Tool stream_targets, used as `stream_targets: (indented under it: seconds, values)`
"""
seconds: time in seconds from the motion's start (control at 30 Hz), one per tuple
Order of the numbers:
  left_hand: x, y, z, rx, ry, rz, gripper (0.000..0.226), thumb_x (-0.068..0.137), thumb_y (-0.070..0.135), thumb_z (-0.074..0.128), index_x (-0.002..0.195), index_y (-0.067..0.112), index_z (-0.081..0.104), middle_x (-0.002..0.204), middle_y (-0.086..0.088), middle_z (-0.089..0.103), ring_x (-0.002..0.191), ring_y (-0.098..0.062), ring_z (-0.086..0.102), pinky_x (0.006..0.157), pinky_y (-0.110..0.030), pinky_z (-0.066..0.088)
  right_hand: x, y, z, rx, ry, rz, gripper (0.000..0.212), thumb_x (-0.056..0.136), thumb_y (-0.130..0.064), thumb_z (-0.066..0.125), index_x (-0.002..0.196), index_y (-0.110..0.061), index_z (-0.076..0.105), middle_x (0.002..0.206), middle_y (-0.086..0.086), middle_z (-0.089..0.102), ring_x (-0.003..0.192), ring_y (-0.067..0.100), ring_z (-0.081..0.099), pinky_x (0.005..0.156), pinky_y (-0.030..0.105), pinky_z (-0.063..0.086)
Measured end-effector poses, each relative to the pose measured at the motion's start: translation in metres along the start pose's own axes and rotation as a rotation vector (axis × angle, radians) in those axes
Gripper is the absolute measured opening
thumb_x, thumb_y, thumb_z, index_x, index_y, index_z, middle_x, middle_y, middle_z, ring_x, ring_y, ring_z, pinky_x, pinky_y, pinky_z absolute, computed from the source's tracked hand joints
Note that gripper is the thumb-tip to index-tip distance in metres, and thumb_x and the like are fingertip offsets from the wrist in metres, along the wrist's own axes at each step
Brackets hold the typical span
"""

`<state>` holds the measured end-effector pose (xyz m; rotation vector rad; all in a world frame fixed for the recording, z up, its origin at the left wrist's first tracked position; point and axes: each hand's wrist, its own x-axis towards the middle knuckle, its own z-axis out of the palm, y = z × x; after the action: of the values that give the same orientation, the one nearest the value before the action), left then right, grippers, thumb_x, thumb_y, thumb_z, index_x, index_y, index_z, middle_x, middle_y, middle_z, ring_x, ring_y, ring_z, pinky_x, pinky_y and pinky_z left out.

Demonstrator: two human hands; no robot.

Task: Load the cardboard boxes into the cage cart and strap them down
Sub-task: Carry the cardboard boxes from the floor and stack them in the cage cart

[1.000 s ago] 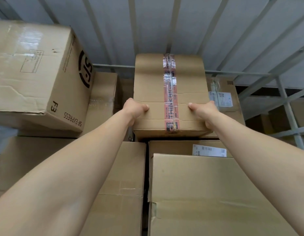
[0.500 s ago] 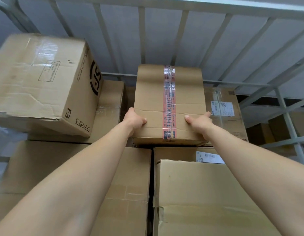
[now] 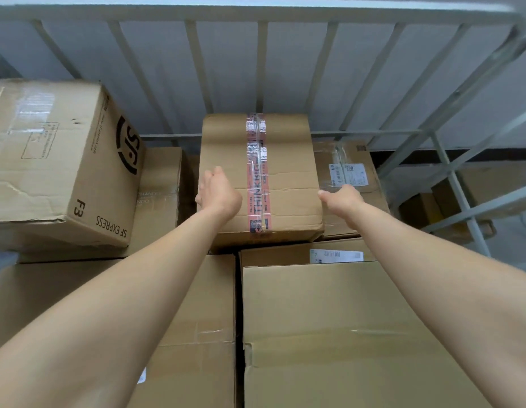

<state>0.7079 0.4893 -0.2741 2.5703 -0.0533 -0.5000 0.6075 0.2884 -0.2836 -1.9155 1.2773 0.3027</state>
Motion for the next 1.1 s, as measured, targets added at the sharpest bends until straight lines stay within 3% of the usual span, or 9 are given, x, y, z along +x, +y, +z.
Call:
stream_targets:
  seconds: [0.13, 0.4, 0.47, 0.57, 0.8, 1.03, 1.1]
  values:
    - [-0.013, 0.057, 0.028, -0.060, -0.080, 0.242, 0.051, 0.089, 0.011, 0.059, 0.137, 0.013, 0.042, 0.139, -0.009, 0.041, 0.123, -0.028, 0.045, 0.105, -0.046, 0.038, 0.020, 0.022, -0.030, 0.064, 0.037, -0.006, 0.051, 0.094, -0.035, 0.056, 0.137, -0.009, 0.042, 0.135, 0.011, 0.050, 0.121, 0.030, 0.049, 0.092, 0.035, 0.042]
    - [-0.037, 0.136, 0.101, 0.109, -0.288, 0.597, 0.053, 0.091, 0.016, 0.058, 0.141, 0.013, 0.041, 0.142, -0.007, 0.040, 0.129, -0.024, 0.041, 0.110, -0.038, 0.034, 0.074, 0.071, -0.065, 0.054, 0.000, 0.002, 0.046, 0.090, -0.037, 0.058, 0.125, -0.008, 0.057, 0.113, 0.008, 0.062, 0.098, 0.029, 0.058, 0.083, 0.035, 0.048]
    - [-0.038, 0.148, 0.120, 0.126, -0.347, 0.618, 0.053, 0.091, 0.015, 0.059, 0.141, 0.013, 0.041, 0.143, -0.007, 0.039, 0.129, -0.023, 0.042, 0.109, -0.038, 0.035, 0.088, 0.084, -0.069, 0.036, -0.012, 0.018, 0.047, 0.091, -0.038, 0.057, 0.126, -0.007, 0.054, 0.112, 0.008, 0.059, 0.101, 0.030, 0.057, 0.087, 0.037, 0.047]
    - [-0.031, 0.157, 0.144, 0.155, -0.394, 0.588, 0.052, 0.091, 0.014, 0.057, 0.141, 0.014, 0.041, 0.144, -0.006, 0.038, 0.129, -0.024, 0.043, 0.108, -0.038, 0.036, 0.113, 0.101, -0.071, 0.029, -0.056, 0.050, 0.059, 0.092, -0.041, 0.056, 0.138, -0.006, 0.043, 0.134, 0.011, 0.053, 0.119, 0.032, 0.052, 0.099, 0.041, 0.045]
    - [-0.020, 0.154, 0.168, 0.265, -0.362, 0.604, 0.049, 0.094, 0.011, 0.050, 0.142, 0.014, 0.039, 0.142, -0.007, 0.038, 0.127, -0.026, 0.043, 0.106, -0.040, 0.038, 0.154, 0.118, -0.058, 0.093, -0.145, 0.134, 0.086, 0.093, -0.043, 0.057, 0.152, -0.007, 0.006, 0.155, 0.014, 0.026, 0.139, 0.034, 0.031, 0.111, 0.043, 0.030]
    - [-0.022, 0.156, 0.166, 0.328, -0.342, 0.620, 0.052, 0.091, 0.008, 0.051, 0.141, 0.013, 0.039, 0.141, -0.008, 0.040, 0.125, -0.027, 0.044, 0.105, -0.041, 0.039, 0.152, 0.114, -0.046, 0.120, -0.271, 0.114, 0.092, 0.091, -0.043, 0.059, 0.153, -0.010, 0.000, 0.157, 0.011, 0.021, 0.141, 0.031, 0.029, 0.112, 0.042, 0.028]
    - [-0.025, 0.157, 0.159, 0.371, -0.324, 0.640, 0.050, 0.092, 0.009, 0.051, 0.140, 0.013, 0.040, 0.140, -0.008, 0.041, 0.124, -0.028, 0.044, 0.104, -0.041, 0.038, 0.145, 0.109, -0.048, 0.023, -0.203, 0.043, 0.087, 0.089, -0.042, 0.061, 0.153, -0.012, 0.011, 0.154, 0.012, 0.030, 0.135, 0.032, 0.038, 0.109, 0.042, 0.036]
